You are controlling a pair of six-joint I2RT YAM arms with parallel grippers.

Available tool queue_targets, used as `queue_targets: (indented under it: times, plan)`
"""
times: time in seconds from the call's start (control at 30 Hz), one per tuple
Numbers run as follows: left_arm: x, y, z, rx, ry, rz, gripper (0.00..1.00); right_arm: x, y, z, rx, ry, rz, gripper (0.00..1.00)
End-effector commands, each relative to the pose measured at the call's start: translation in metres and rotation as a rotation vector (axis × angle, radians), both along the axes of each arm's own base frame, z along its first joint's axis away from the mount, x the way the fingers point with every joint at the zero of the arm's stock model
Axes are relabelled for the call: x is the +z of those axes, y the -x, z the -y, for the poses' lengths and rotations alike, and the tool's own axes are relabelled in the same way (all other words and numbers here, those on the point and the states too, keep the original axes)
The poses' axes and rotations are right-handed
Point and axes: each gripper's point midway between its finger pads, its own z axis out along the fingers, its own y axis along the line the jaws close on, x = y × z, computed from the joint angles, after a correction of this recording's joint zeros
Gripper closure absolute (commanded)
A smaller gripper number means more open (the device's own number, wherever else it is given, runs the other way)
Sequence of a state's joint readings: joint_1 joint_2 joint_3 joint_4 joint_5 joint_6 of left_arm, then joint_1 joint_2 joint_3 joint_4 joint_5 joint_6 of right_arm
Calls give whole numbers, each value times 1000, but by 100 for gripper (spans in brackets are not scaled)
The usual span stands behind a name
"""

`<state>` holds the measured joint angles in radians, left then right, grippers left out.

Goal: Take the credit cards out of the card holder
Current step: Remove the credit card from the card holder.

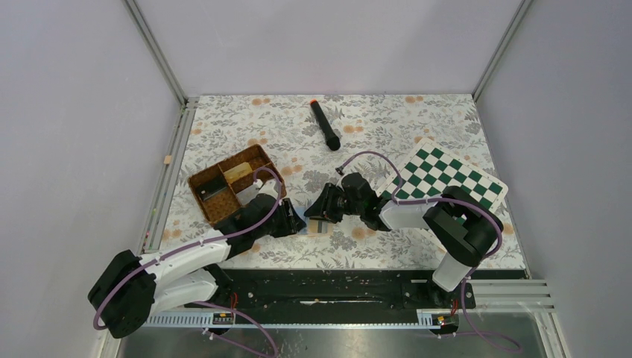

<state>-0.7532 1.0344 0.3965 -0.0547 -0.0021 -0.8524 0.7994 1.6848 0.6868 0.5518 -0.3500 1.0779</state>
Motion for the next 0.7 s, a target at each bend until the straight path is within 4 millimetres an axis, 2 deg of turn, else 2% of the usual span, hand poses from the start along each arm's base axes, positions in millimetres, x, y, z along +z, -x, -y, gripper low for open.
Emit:
queue_targets:
  times: [0.0,0.3,0.57,0.67]
  plan:
    - [7,-7,-3,17,3,47,54,10,-3,3,-10,23,50,63]
    - [7,-7,-2,15,5,46,54,4,-4,9,-18,64,57,65]
    - [4,-6,-1,12,2,39,54,21,-7,4,-13,29,86,61]
    - [4,-6,-1,12,3,40,54,21,-8,5,-13,48,85,57]
